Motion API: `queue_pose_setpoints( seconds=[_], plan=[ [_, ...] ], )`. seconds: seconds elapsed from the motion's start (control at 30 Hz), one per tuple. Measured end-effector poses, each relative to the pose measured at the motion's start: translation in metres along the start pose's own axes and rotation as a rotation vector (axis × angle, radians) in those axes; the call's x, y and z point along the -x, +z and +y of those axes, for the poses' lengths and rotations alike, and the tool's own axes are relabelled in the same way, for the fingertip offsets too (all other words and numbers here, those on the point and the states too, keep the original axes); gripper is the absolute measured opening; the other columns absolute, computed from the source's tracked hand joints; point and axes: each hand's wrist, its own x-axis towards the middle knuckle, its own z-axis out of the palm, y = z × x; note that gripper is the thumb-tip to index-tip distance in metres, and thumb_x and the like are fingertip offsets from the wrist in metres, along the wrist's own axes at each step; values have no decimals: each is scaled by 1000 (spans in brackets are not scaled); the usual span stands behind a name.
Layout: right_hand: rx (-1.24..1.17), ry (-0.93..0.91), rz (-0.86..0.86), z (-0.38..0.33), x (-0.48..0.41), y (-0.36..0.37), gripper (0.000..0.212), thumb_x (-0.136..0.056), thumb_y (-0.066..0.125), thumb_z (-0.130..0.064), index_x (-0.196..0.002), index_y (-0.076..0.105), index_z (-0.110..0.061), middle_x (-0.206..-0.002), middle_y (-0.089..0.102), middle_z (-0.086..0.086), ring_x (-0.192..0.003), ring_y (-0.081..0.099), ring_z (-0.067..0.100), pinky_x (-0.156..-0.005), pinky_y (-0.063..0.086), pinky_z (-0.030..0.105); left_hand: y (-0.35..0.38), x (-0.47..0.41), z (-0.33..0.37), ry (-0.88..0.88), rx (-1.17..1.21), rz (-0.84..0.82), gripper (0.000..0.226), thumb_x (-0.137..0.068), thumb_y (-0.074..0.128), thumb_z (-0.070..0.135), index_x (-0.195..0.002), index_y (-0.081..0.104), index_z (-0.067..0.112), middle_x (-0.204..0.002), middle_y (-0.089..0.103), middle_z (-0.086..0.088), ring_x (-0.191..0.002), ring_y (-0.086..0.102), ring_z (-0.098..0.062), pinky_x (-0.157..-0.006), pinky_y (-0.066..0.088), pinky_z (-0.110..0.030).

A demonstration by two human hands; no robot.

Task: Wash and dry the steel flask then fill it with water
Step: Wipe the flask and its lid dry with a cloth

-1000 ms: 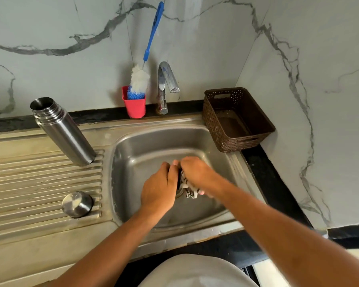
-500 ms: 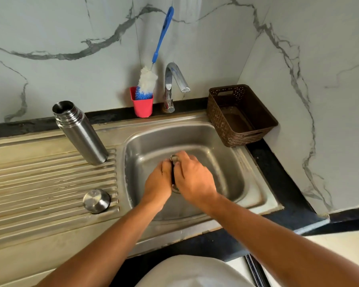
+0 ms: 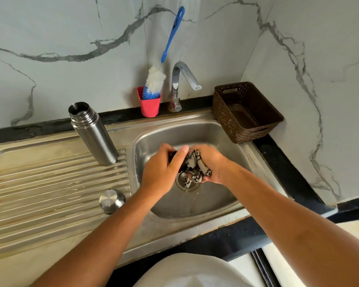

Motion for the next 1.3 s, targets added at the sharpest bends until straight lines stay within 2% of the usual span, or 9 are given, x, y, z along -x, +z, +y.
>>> queue_pose_setpoints(
  seconds=[0.17, 0.33, 0.5, 0.6, 0.73, 1.0, 1.1, 1.2, 1.3],
  plan=[
    [-93, -187, 186, -5, 5, 3, 22, -104, 53, -33, -106, 67, -17, -83, 71, 3, -69, 65, 18, -49, 46, 24, -26, -8, -16, -472, 672, -285, 42, -84, 82, 34, -110, 55, 17, -103, 75, -12, -81, 66, -18, -66, 61, -30],
    [-193, -297, 174, 3, 13, 4, 19, -105, 51, -25, -114, 66, -17, -97, 74, 6, -87, 71, 21, -72, 58, 38, -25, -10, -20, -604, 1043, -270, 48, -93, 66, -7, -132, 59, 20, -122, 70, -20, -98, 75, -38, -74, 66, -41],
    [-185, -457, 303, 5, 20, -2, 24, -108, 47, -20, -110, 71, -17, -97, 77, 7, -92, 73, 32, -85, 59, 54, -22, -11, -19, -581, 883, -256, 43, -96, 70, 40, -128, 61, 11, -107, 76, -16, -80, 77, -29, -68, 66, -36],
    [168, -666, 471, 9, 26, 11, 26, -108, 44, -26, -115, 69, -24, -102, 76, 0, -97, 72, 24, -91, 58, 52, -11, -15, -12, -612, 645, -182, 56, -97, 57, 64, -106, 69, 10, -77, 76, -9, -56, 69, -19, -51, 56, -26],
    [713, -770, 445, 45, 31, 50, 36, -110, 36, -37, -141, 52, -30, -133, 63, 0, -110, 66, 28, -92, 54, 47, 11, -8, -5, -515, 537, -104, 54, -105, 42, 59, -77, 67, 20, -52, 58, 4, -43, 48, -12, -42, 33, -23],
    [108, 16, 135, -9, 25, 17, 31, -104, 48, -34, -96, 70, -14, -84, 71, 12, -70, 72, 33, -44, 55, 34, 20, 2, -12, -193, 200, -41, 49, -110, 34, 49, -77, 62, 26, -67, 61, 5, -72, 59, -19, -69, 43, -34],
    [245, -333, 270, 8, 22, 28, 24, -105, 48, -36, -106, 67, -21, -100, 70, 7, -90, 69, 29, -70, 61, 47, 20, -9, -18, -301, 341, -28, 56, -97, 33, 66, -92, 72, 25, -87, 75, -2, -79, 69, -17, -73, 53, -33],
    [717, -724, 279, 44, 29, 49, 44, -106, 47, -30, -149, 49, -23, -147, 50, 1, -122, 57, 19, -106, 47, 43, 16, -12, -18, -516, 602, -84, 51, -108, 34, 53, -83, 66, 22, -55, 63, 9, -41, 51, -1, -39, 37, -17],
    [848, -703, 291, 52, 25, 48, 45, -108, 38, -33, -152, 42, -28, -147, 50, 5, -120, 61, 33, -101, 51, 48, 16, -1, -22, -507, 446, -144, 50, -110, 32, 45, -75, 60, 24, -45, 53, 13, -40, 44, -5, -39, 33, -22]
  ],
)
